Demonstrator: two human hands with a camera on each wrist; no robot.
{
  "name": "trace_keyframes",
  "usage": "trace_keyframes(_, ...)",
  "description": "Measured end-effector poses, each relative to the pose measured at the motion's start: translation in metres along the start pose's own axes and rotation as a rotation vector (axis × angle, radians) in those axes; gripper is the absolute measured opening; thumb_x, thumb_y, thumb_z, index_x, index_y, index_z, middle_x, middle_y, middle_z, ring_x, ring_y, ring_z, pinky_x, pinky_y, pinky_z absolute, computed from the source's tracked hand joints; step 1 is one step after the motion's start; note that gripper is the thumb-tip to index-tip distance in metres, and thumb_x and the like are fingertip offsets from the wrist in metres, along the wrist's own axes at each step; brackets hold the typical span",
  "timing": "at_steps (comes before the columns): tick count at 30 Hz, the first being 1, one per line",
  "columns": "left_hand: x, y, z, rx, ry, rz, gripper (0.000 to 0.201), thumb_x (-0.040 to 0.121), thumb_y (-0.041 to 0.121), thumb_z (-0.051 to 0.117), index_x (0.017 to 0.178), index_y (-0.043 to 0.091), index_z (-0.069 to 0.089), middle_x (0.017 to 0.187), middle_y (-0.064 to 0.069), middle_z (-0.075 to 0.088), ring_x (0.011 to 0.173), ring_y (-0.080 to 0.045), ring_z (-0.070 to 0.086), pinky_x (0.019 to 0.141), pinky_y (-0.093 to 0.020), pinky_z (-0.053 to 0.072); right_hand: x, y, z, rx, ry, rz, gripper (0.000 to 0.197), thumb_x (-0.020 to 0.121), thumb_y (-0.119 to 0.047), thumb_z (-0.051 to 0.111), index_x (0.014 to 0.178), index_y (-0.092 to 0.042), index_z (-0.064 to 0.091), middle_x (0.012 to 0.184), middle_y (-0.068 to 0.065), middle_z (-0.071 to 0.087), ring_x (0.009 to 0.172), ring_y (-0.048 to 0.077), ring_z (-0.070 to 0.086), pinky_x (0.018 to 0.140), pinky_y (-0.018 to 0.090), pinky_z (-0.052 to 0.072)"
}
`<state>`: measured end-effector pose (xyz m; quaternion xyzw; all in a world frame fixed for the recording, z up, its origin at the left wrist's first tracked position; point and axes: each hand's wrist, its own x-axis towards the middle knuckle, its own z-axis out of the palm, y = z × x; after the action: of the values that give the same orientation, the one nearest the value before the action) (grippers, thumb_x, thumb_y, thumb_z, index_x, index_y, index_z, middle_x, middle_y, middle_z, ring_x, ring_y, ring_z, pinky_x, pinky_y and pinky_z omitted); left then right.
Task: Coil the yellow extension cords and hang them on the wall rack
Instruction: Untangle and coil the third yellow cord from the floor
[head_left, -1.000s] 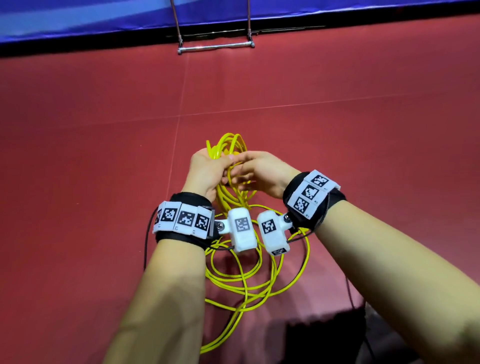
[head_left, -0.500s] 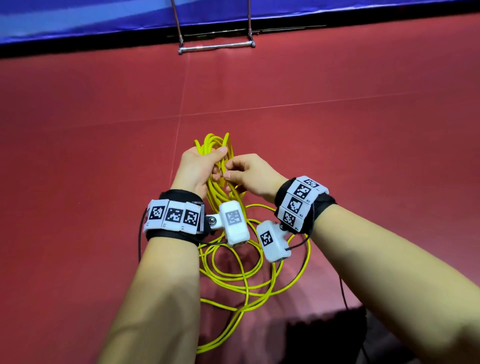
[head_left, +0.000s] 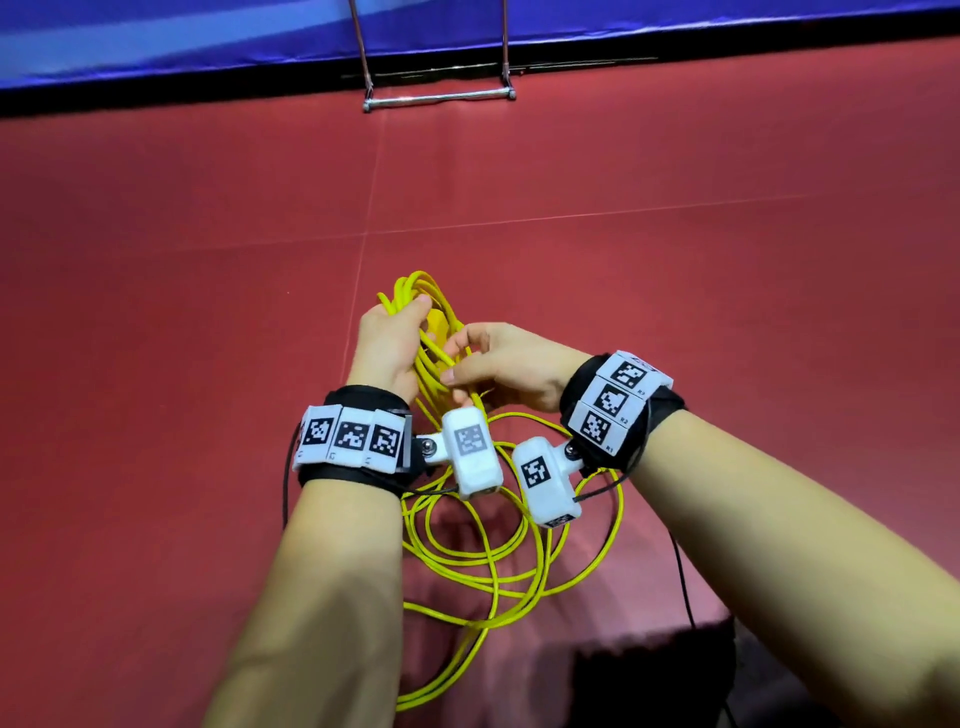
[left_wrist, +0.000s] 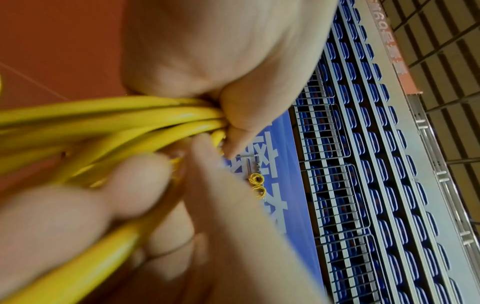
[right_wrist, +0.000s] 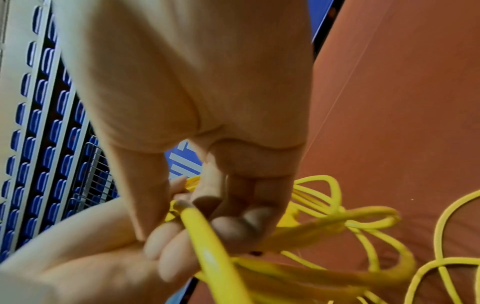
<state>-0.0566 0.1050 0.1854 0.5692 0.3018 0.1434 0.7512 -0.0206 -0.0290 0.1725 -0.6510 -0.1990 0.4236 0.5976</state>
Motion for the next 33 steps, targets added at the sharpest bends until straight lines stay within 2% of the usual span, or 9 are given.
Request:
trace_keyframes(4, 0.006, 0.014, -0.006, -0.197, 0.052, 0.008, 0.025, 0.099, 0.008, 0.051, 0.074, 0.013, 0.05, 0.053, -0.001, 0.042, 0.039, -0.014, 0.048, 0.046, -0.024, 0.044, -0.003, 0.012, -0.008, -0.109, -0.105, -0.012, 0.015, 0.085, 0.0, 0.065, 0.09, -0.011, 0.057, 0.065, 0.008, 0.054, 0.05, 0.015, 0.054, 0.053, 0.025, 0.044)
trace_keyframes(11, 0.011, 0.022, -0.019, -0.371, 0.197, 0.12, 0.027, 0.095, 0.001, 0.049, 0.072, 0.013, 0.043, 0.056, -0.003, 0.034, 0.039, -0.015, 0.033, 0.045, -0.024, 0.038, -0.003, 0.016, -0.035, -0.414, 0.022, -0.029, 0.007, 0.087, 0.004, 0.061, 0.087, -0.003, 0.062, 0.069, 0.01, 0.053, 0.053, 0.017, 0.053, 0.056, 0.025, 0.048)
trace_keyframes(16, 0.016, 0.049, -0.039, -0.478, 0.367, 0.221, 0.027, 0.093, -0.001, 0.049, 0.069, 0.012, 0.043, 0.051, 0.0, 0.035, 0.036, -0.013, 0.032, 0.043, -0.024, 0.037, -0.007, 0.045, -0.073, -0.868, 0.154, 0.123, 0.022, 0.09, -0.016, 0.066, 0.069, -0.018, 0.058, 0.056, -0.004, 0.053, 0.043, 0.01, 0.052, 0.048, 0.018, 0.042)
trace_keyframes(19, 0.014, 0.067, -0.05, -0.471, 0.373, 0.273, 0.028, 0.093, -0.001, 0.048, 0.069, 0.013, 0.043, 0.05, 0.0, 0.034, 0.037, -0.014, 0.032, 0.044, -0.023, 0.035, -0.017, 0.078, -0.101, -0.786, 0.324, 0.231, 0.014, 0.09, -0.016, 0.062, 0.079, -0.008, 0.064, 0.058, 0.004, 0.056, 0.05, 0.022, 0.06, 0.051, 0.026, 0.048)
trace_keyframes(23, 0.014, 0.064, -0.056, -0.378, 0.447, 0.291, 0.017, 0.09, -0.001, 0.051, 0.08, 0.01, 0.044, 0.058, -0.002, 0.034, 0.039, -0.016, 0.03, 0.044, -0.022, 0.033, -0.027, 0.088, -0.108, -0.487, 0.452, 0.323, 0.034, 0.095, -0.033, 0.062, 0.082, -0.002, 0.061, 0.056, 0.01, 0.049, 0.041, 0.026, 0.059, 0.043, 0.029, 0.049)
trace_keyframes(25, 0.016, 0.059, -0.058, -0.34, 0.456, 0.244, 0.012, 0.089, 0.002, 0.054, 0.091, 0.008, 0.044, 0.06, -0.003, 0.036, 0.038, -0.016, 0.032, 0.044, -0.021, 0.033, -0.028, 0.08, -0.108, -0.585, 0.546, 0.314, 0.043, 0.09, -0.047, 0.065, 0.078, -0.005, 0.062, 0.061, 0.009, 0.051, 0.045, 0.028, 0.058, 0.047, 0.035, 0.052)
trace_keyframes(27, 0.016, 0.053, -0.059, -0.306, 0.442, 0.191, 0.015, 0.089, 0.004, 0.057, 0.095, 0.007, 0.044, 0.061, -0.004, 0.037, 0.036, -0.014, 0.033, 0.043, -0.021, 0.033, -0.024, 0.066, -0.104, -0.761, 0.631, 0.274, 0.046, 0.086, -0.055, 0.065, 0.077, -0.01, 0.054, 0.066, 0.005, 0.052, 0.051, 0.024, 0.053, 0.05, 0.032, 0.045)
trace_keyframes(31, 0.013, 0.041, -0.053, -0.201, 0.356, 0.151, 0.015, 0.088, 0.005, 0.062, 0.085, 0.011, 0.048, 0.059, -0.004, 0.036, 0.035, -0.013, 0.033, 0.042, -0.021, 0.032, -0.01, 0.038, -0.089, -0.711, 0.674, 0.173, 0.026, 0.083, -0.039, 0.065, 0.08, -0.018, 0.05, 0.069, -0.002, 0.054, 0.061, 0.022, 0.051, 0.06, 0.029, 0.04)
trace_keyframes(33, 0.012, 0.037, -0.048, -0.145, 0.275, 0.134, 0.022, 0.088, 0.006, 0.064, 0.074, 0.015, 0.049, 0.056, -0.003, 0.037, 0.036, -0.013, 0.033, 0.042, -0.022, 0.032, -0.005, 0.027, -0.08, -0.6, 0.686, 0.129, 0.011, 0.083, -0.025, 0.058, 0.075, -0.018, 0.054, 0.066, 0.0, 0.056, 0.056, 0.021, 0.049, 0.055, 0.027, 0.039)
